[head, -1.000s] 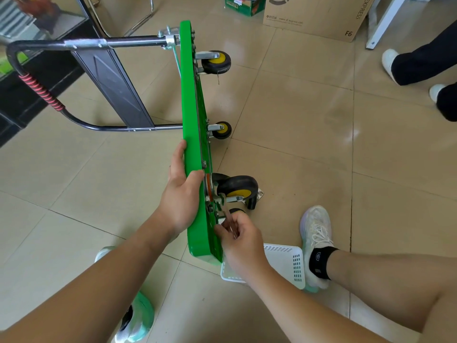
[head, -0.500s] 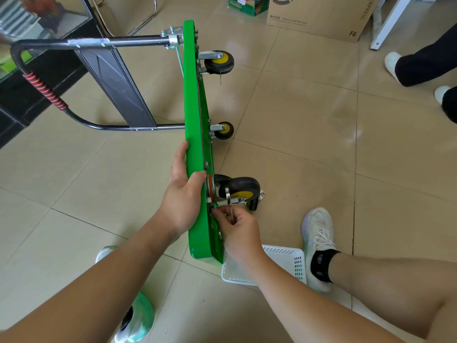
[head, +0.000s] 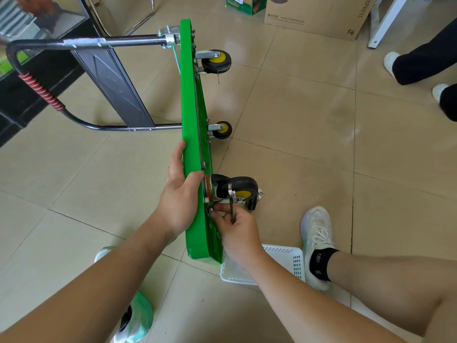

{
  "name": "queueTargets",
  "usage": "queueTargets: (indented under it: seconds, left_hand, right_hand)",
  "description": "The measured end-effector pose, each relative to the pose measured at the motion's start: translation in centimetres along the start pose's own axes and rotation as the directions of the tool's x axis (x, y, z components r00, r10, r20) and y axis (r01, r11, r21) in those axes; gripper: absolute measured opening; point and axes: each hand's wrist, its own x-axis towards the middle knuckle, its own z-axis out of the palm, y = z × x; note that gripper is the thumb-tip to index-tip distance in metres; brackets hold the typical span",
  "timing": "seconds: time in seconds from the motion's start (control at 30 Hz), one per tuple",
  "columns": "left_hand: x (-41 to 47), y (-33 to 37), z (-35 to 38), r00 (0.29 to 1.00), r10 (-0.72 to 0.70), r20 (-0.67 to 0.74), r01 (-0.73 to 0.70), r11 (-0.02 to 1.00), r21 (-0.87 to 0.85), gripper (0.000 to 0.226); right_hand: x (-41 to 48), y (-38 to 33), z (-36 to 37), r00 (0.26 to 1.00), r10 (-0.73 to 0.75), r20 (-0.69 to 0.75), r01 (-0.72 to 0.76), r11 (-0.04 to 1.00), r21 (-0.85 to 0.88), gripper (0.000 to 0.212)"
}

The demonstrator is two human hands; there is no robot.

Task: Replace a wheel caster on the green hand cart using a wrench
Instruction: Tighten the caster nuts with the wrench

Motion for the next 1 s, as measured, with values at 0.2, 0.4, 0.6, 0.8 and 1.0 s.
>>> queueTargets:
  seconds: [0.2, 0.4, 0.6, 0.8, 1.0]
  left_hand:
    - [-0.02, 0.03, 0.09, 1.000, -0.002, -0.015, 0.001, 1.000, -0.019, 0.074]
    - [-0.02, 0.12, 0.12, 1.000, 0.007, 0.002, -0.007, 1.000, -0.019, 0.075]
    - [0.07, -0.04, 0.03, 1.000, 0.010, -0.002, -0.010, 1.000, -0.024, 0.074]
    - [0.14, -0.11, 0.04, 1.000, 0.011, -0.003, -0.011, 1.000, -0.023, 0.075]
    - [0.19, -0.21, -0.01, 1.000, 0.018, -0.001, -0.018, 1.000, -0.017, 0.074]
  right_hand:
    - [0.08, -0.10, -0.21, 1.000, 0.003, -0.023, -0.004, 0.999, -0.050, 0.024]
    - [0.23, 0.35, -0.37, 0.999, 0.034, 0.016, -0.034, 0.999, 0.013, 0.004]
    - [0.42, 0.18, 0.32, 0.998, 0.056, 0.036, -0.058, 0.996, 0.069, 0.033]
    - [0.21, 0.06, 0.34, 0.996, 0.081, 0.030, -0.084, 0.992, 0.099, 0.036]
    - [-0.07, -0.28, 0.04, 0.998, 0.069, 0.004, -0.069, 0.996, 0.056, 0.034]
